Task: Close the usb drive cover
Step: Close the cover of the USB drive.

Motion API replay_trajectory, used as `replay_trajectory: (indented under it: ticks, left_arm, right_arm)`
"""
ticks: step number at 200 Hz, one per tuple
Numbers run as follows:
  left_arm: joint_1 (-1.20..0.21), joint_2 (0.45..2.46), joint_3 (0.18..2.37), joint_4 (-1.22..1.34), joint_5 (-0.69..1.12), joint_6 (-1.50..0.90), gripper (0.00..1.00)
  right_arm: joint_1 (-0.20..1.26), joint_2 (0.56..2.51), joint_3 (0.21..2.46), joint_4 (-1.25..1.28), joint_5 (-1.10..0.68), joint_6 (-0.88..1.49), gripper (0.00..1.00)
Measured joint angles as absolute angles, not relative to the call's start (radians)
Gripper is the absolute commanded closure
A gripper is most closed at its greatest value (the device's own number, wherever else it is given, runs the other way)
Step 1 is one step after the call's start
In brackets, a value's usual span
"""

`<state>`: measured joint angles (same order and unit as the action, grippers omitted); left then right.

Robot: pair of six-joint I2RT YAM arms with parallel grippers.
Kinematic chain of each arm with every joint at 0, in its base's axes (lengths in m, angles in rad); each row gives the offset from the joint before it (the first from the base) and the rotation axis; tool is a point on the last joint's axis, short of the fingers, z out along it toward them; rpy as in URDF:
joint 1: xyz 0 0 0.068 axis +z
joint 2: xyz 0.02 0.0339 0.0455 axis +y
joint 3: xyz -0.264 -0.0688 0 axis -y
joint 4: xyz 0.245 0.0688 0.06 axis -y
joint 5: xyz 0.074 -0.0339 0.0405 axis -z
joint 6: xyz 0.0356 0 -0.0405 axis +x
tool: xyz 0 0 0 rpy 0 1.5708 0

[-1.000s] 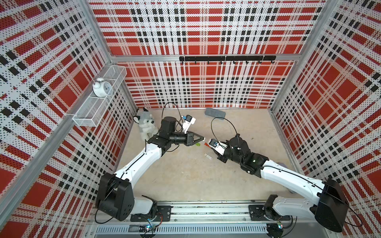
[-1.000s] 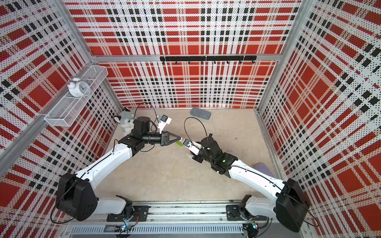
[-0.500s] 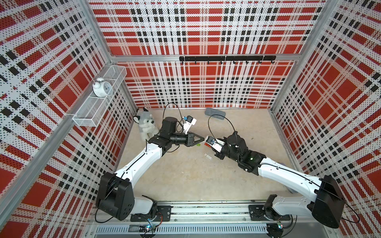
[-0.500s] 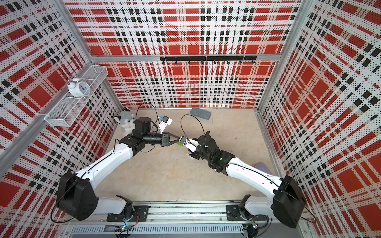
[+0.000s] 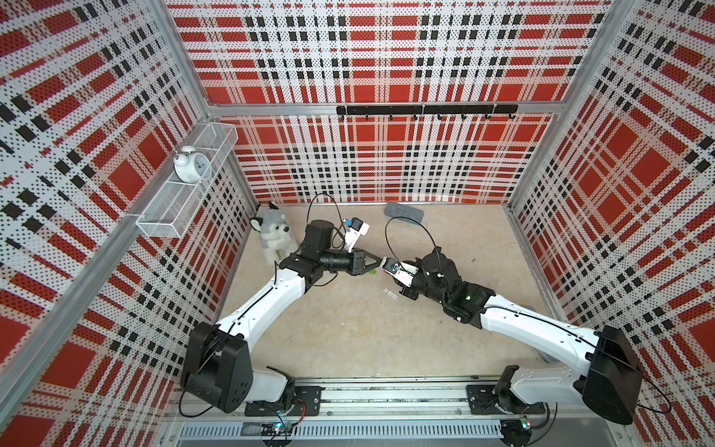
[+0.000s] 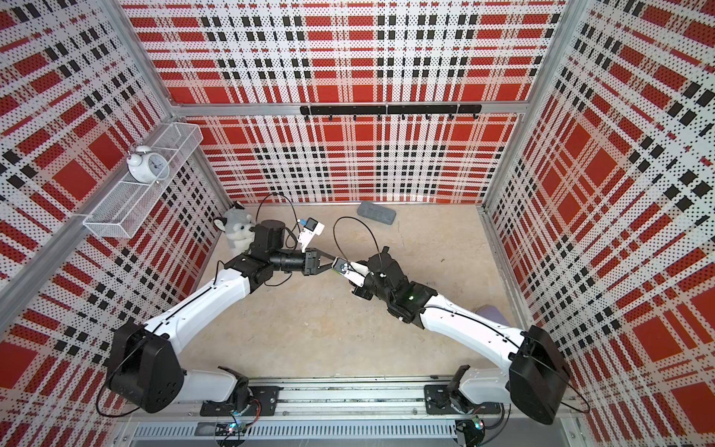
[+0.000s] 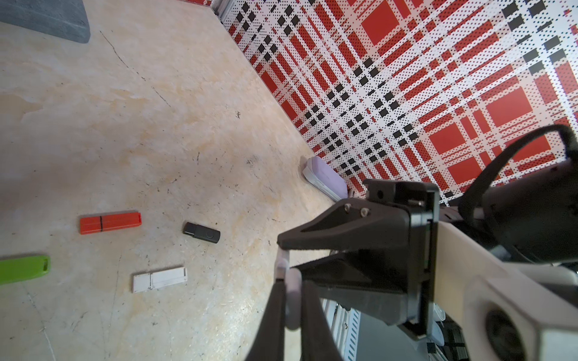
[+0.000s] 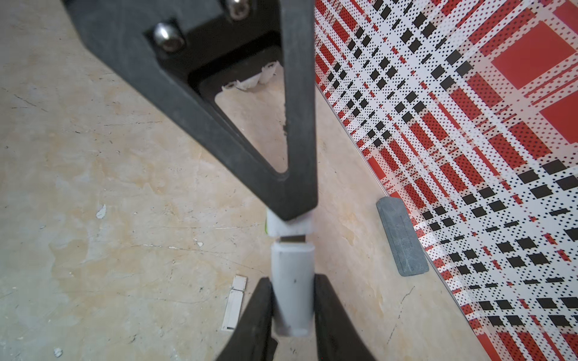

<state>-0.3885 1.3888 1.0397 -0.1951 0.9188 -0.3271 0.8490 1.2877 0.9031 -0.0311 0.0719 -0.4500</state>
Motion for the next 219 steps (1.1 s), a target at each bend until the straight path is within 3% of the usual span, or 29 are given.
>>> replay_trajectory:
  ticks: [87, 219]
  left_arm:
    - [-0.389, 1.389, 1.054, -0.197, 0.908, -0.326, 1.0]
    - [-0.389, 1.39, 1.055, -0.197, 0.889, -0.324, 1.0]
  right_arm:
    - [0.851, 1.286, 0.902, -0.032, 0.146, -0.461, 0.75]
    - [0.851, 1.278, 0.902, -0.025, 0.117, -0.461, 0.75]
